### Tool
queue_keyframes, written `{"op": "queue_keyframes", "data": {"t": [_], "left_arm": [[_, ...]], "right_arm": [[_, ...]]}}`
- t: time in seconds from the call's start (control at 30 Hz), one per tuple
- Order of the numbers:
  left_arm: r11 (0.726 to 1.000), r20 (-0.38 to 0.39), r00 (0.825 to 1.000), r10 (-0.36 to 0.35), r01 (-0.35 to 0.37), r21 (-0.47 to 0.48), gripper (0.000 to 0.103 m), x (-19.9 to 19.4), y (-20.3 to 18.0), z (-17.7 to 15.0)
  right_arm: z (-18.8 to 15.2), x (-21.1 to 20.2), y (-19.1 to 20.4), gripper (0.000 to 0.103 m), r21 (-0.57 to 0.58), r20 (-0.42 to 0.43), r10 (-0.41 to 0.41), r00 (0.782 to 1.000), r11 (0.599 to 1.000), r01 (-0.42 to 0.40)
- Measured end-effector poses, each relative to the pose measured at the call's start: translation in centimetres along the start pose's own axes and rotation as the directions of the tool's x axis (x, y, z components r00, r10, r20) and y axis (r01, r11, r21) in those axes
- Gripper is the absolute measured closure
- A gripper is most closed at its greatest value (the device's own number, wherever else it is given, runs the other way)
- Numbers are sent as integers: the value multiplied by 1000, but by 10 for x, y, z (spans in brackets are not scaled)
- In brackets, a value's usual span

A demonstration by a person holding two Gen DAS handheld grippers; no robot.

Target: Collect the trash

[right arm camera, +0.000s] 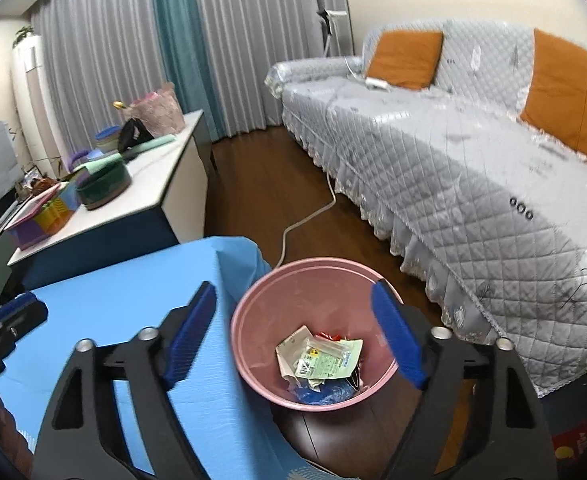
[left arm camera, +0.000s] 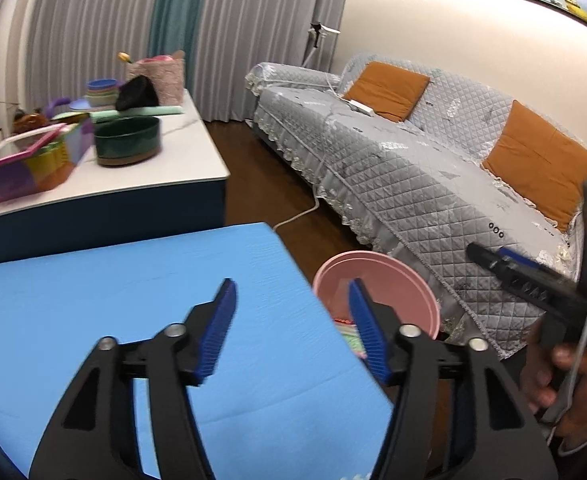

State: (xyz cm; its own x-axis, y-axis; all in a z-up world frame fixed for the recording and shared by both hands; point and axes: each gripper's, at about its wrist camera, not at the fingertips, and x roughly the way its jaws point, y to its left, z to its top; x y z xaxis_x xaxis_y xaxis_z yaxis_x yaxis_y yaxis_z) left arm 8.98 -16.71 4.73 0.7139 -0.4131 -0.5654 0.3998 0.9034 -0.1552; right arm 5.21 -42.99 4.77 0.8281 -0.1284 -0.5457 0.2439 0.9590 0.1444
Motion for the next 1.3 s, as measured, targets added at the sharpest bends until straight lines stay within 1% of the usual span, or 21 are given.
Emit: {"op": "queue_keyframes", "data": {"t": [0.03, 0.07, 0.17, 0.2, 0.3, 0.33, 0.4, 0.43, 0.5, 0.57, 0.67, 0.77, 0.97, 1.3], "left_arm": [[1000, 7, 1000, 11, -11, -1, 35, -7, 3, -3], [1000, 16, 1000, 26, -26, -2, 33, -15, 5, -8], [996, 44, 995, 87, -86, -13, 23, -35, 13, -22], [995, 51, 994, 100, -99, -21, 20, -41, 15, -25], [989, 54, 989, 141, -137, -60, 17, -59, 24, -39], [987, 51, 988, 148, -144, -77, 13, -63, 26, -42], [981, 50, 985, 168, -161, -112, 9, -73, 32, -50], [977, 54, 982, 180, -172, -123, 9, -79, 34, -55], [967, 65, 971, 230, -220, -128, 8, -89, 38, -67], [957, 65, 961, 269, -259, -134, 8, -95, 40, -79], [941, 2, 954, 300, -296, -161, 8, -92, 50, -94], [935, -30, 953, 300, -300, -189, 8, -89, 57, -99], [931, -24, 948, 319, -317, -180, 8, -93, 57, -103], [931, -37, 948, 315, -316, -180, 8, -90, 54, -105]], "right_arm": [[-2, -8, 6, 13, -8, 12, 5, 1000, 1000, -5], [-4, -15, 11, 10, -16, 19, 9, 1000, 1000, -9], [-16, -38, 32, 5, -54, 43, 21, 999, 998, -18], [-20, -43, 37, 5, -61, 51, 21, 998, 998, -18], [-34, -58, 51, 5, -83, 65, 21, 998, 996, -15], [-40, -63, 56, 5, -90, 71, 18, 997, 996, -12], [-50, -69, 63, 5, -104, 84, 10, 996, 995, -2], [-57, -71, 66, 5, -114, 85, 4, 996, 993, 6], [-68, -71, 71, 5, -123, 76, 0, 997, 992, 10], [-80, -68, 75, 5, -128, 50, 0, 999, 992, 6], [-90, -66, 86, 5, -161, 34, 6, 999, 987, 0], [-94, -64, 92, 5, -182, 32, 12, 999, 983, -6], [-96, -60, 97, 5, -181, 23, 14, 1000, 983, -10], [-100, -56, 102, 5, -199, 9, 22, 1000, 980, -20]]}}
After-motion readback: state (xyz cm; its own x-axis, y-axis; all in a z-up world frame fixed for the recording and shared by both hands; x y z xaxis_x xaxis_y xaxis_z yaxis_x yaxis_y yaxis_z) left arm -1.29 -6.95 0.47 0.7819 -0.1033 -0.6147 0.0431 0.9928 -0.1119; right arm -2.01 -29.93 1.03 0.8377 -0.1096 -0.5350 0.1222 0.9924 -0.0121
